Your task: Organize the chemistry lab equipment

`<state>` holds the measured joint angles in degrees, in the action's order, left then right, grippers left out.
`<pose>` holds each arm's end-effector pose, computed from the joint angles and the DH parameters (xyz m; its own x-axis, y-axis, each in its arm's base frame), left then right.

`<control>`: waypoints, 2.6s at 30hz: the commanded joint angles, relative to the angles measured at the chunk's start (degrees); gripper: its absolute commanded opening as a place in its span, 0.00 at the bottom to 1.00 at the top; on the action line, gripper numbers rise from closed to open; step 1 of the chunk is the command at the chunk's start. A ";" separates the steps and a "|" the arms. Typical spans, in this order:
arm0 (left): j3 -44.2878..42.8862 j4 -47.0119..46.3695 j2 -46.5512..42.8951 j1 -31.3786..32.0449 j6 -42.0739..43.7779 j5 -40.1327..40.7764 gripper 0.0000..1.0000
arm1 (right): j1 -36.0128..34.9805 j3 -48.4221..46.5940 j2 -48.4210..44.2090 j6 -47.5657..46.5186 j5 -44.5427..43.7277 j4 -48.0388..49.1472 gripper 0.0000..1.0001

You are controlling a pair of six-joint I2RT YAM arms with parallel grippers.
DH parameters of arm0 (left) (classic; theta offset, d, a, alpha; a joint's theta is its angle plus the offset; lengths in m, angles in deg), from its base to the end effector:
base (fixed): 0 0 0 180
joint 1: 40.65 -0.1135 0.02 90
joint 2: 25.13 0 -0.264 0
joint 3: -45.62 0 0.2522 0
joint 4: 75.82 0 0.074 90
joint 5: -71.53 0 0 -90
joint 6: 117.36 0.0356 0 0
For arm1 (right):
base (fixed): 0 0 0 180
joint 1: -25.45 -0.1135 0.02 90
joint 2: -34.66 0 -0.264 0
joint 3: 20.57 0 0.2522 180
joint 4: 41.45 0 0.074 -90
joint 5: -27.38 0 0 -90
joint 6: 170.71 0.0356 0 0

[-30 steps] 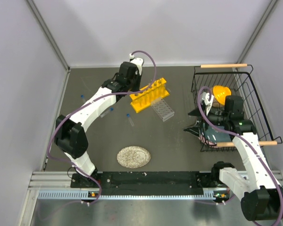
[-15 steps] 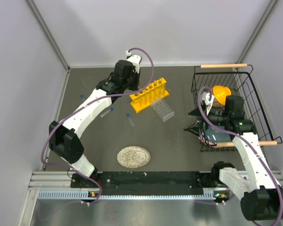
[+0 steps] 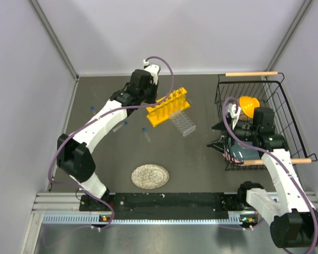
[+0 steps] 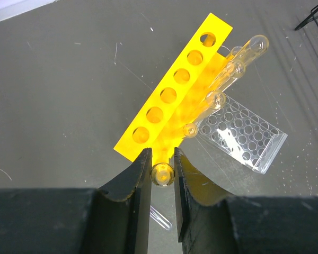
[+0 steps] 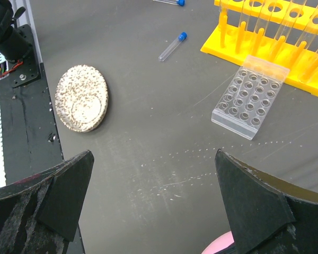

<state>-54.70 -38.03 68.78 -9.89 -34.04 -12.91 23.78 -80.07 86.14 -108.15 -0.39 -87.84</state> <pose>0.3301 -0.1924 0.3481 -0.4954 0.1601 -0.8538 0.3829 0.9225 -0.0492 0.1753 0.0366 0.2990 -0.2249 -0.2214 -0.9489 -0.9134 0.3870 0.1262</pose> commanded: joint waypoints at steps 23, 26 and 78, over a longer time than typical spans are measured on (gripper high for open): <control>2.36 -4.26 5.14 -0.27 0.00 -0.20 0.10 | 1.50 0.21 -0.86 -1.47 2.19 1.33 0.99; 3.06 -4.69 5.93 -0.27 0.17 -0.20 0.11 | 1.50 0.21 -0.86 -1.47 2.19 1.33 0.99; 24.08 2.33 -20.09 -19.50 -3.43 -7.13 0.99 | 3.43 -9.01 2.39 0.64 0.52 -5.61 0.99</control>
<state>-30.35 -35.69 48.39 -25.84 -36.70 -14.85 26.77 -84.74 87.83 -107.74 -1.11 -92.25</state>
